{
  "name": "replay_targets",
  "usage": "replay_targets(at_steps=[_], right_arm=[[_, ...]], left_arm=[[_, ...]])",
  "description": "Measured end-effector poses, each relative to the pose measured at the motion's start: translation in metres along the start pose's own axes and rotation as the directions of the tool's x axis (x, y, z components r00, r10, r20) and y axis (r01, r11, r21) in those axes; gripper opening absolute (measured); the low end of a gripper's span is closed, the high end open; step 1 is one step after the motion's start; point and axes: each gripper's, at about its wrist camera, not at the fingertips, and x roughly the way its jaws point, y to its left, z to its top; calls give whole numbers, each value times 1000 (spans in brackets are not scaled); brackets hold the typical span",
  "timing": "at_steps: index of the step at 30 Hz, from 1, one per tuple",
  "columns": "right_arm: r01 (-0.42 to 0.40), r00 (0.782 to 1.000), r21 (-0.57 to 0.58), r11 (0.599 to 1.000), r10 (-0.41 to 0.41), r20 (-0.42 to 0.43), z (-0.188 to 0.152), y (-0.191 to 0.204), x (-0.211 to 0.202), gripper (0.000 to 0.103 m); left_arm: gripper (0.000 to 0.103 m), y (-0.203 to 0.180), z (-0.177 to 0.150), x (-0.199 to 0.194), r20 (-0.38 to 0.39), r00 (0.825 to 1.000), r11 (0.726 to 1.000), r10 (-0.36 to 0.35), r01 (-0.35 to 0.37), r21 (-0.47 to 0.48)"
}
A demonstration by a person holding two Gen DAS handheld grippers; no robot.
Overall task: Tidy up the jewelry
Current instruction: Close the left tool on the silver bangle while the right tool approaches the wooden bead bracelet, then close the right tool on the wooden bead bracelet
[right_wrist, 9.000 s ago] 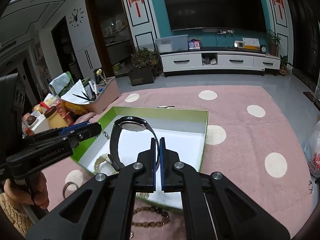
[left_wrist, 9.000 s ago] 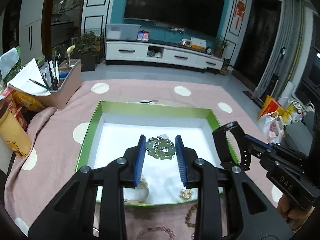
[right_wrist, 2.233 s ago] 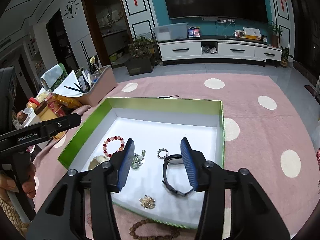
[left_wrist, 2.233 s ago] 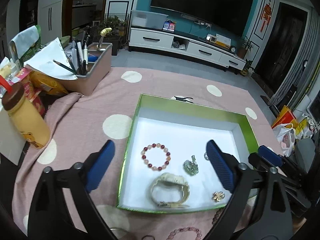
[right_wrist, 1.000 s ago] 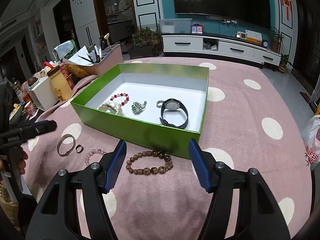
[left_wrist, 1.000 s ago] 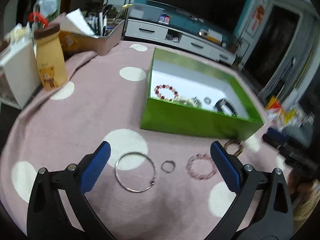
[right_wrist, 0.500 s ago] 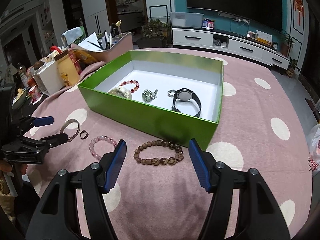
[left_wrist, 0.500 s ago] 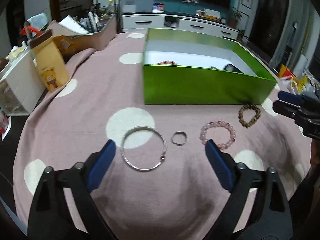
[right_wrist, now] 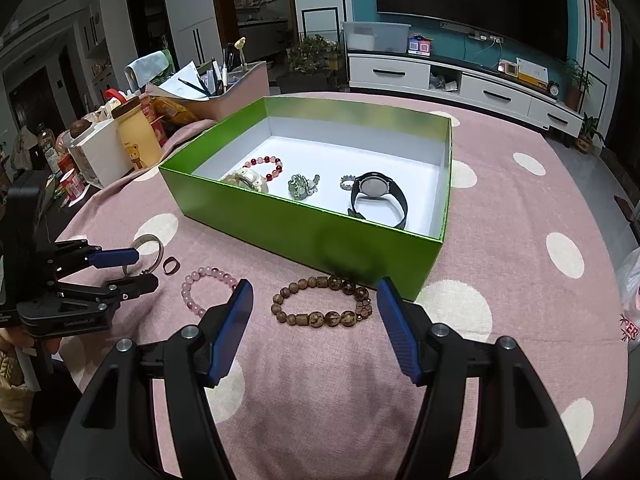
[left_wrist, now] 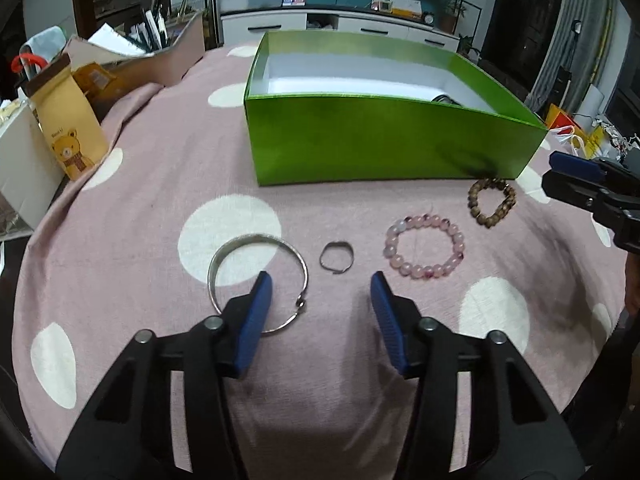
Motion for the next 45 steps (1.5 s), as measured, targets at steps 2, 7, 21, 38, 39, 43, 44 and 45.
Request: replay_targets(at_steps=[2, 7, 21, 38, 39, 43, 44, 45], right_arm=[[3, 1000, 1, 1000, -3, 0, 0, -1, 0, 65], [13, 1000, 1, 1000, -13, -11, -1, -2, 3, 65], [3, 999, -139, 990, -10, -53, -11, 16, 25, 64], [-83, 989, -257, 963, 47, -143, -13, 12, 57, 43], [-92, 987, -254, 963, 56, -149, -13, 11, 57, 38], [-130, 981, -242, 962, 89, -172, -15, 7, 53, 34], [-144, 978, -223, 964, 105, -178, -15, 4, 52, 34], [-146, 978, -220, 965, 107, -181, -15, 3, 52, 34]], left_arm=[[42, 0, 0, 2, -6, 1000, 1000, 3, -3, 3], [32, -2, 2, 9, -17, 999, 999, 37, -37, 12], [2, 15, 5, -4, 20, 1000, 996, -1, 2, -84], [3, 17, 8, -21, 72, 996, 992, -55, 62, -109], [3, 17, 8, -20, 70, 996, 992, -56, 63, -110], [3, 18, 9, -20, 67, 996, 991, -61, 68, -112], [3, 18, 9, -20, 67, 996, 991, -61, 68, -111], [3, 18, 9, -19, 66, 996, 992, -61, 68, -111]])
